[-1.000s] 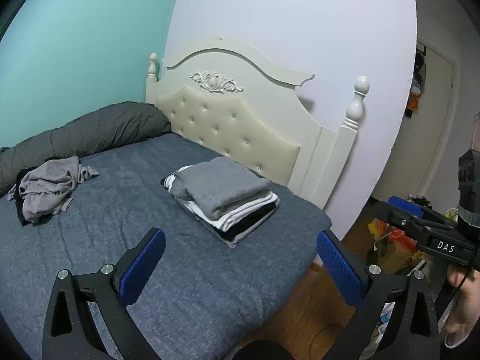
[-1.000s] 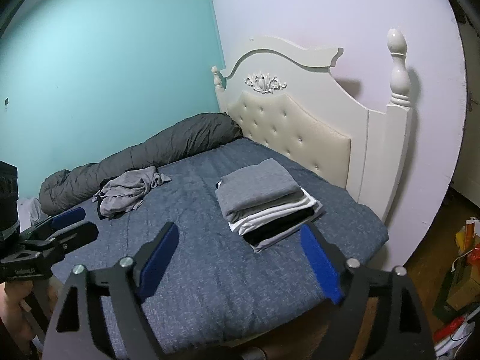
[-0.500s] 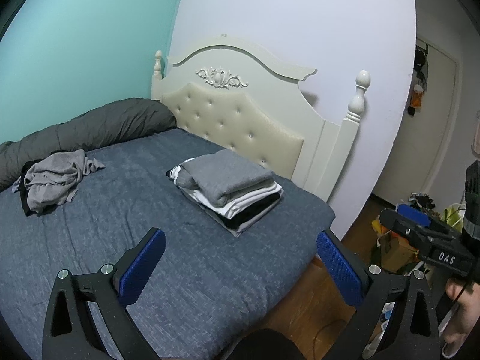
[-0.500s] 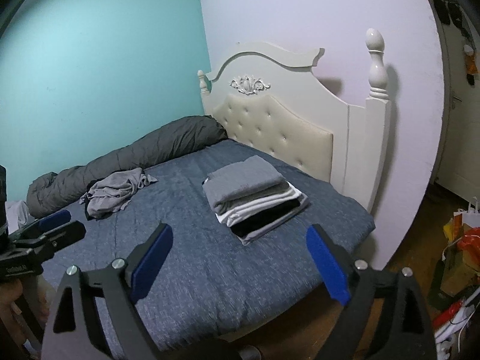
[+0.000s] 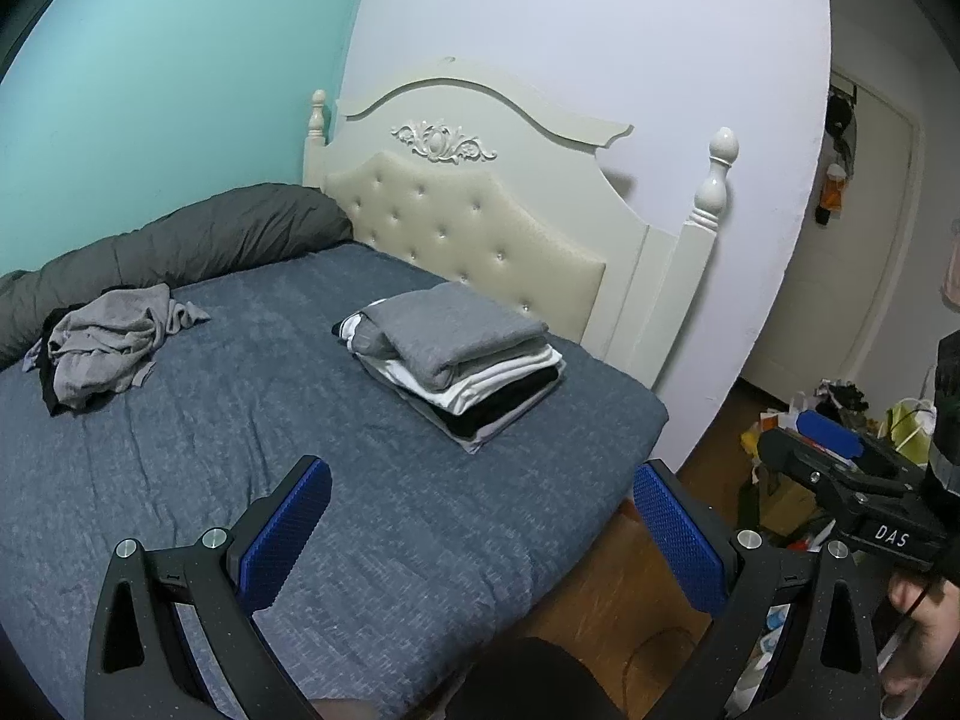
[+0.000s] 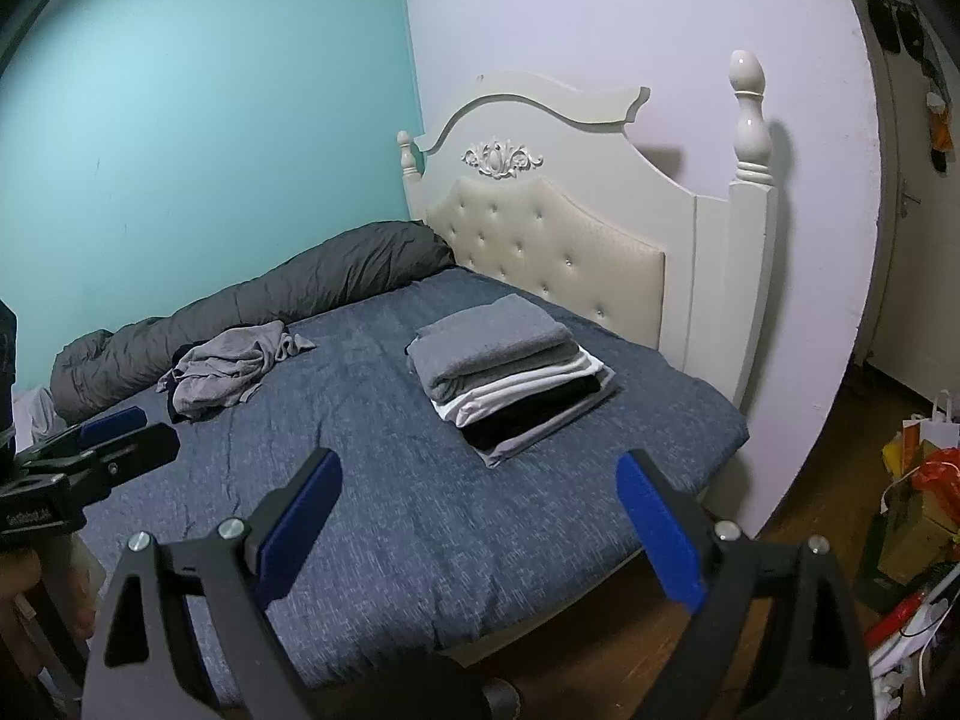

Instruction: Fold clothes

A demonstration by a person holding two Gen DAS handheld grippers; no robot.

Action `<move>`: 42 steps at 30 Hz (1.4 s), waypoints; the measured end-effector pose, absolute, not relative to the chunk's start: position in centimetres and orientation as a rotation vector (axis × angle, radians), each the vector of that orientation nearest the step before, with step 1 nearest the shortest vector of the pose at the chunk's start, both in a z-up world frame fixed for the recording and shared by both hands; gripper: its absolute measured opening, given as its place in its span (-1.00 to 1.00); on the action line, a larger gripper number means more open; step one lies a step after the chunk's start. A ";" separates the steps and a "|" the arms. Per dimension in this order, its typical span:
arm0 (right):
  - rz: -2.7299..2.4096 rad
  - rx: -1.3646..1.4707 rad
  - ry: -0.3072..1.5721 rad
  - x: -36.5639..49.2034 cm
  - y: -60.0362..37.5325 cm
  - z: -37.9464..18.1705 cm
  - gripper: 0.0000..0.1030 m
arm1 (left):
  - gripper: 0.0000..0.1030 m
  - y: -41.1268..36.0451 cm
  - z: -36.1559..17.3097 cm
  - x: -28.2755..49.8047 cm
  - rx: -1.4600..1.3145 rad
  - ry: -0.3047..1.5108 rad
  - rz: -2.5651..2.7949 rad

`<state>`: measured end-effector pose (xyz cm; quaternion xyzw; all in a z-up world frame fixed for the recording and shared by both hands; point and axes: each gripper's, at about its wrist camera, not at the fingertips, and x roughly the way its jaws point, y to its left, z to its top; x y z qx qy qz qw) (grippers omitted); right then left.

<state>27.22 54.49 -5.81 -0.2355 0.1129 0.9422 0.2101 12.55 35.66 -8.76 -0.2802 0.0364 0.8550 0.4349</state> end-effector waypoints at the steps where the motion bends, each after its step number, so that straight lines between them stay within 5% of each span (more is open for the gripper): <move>1: 2.620 -0.654 0.315 27.3 54.4 -5.8 0.82 | 0.99 35.6 -8.8 12.6 -0.698 0.094 2.128; 42: 2.587 -0.693 0.337 27.5 53.9 -7.8 0.85 | 0.99 35.2 -10.0 13.1 -0.684 0.119 2.148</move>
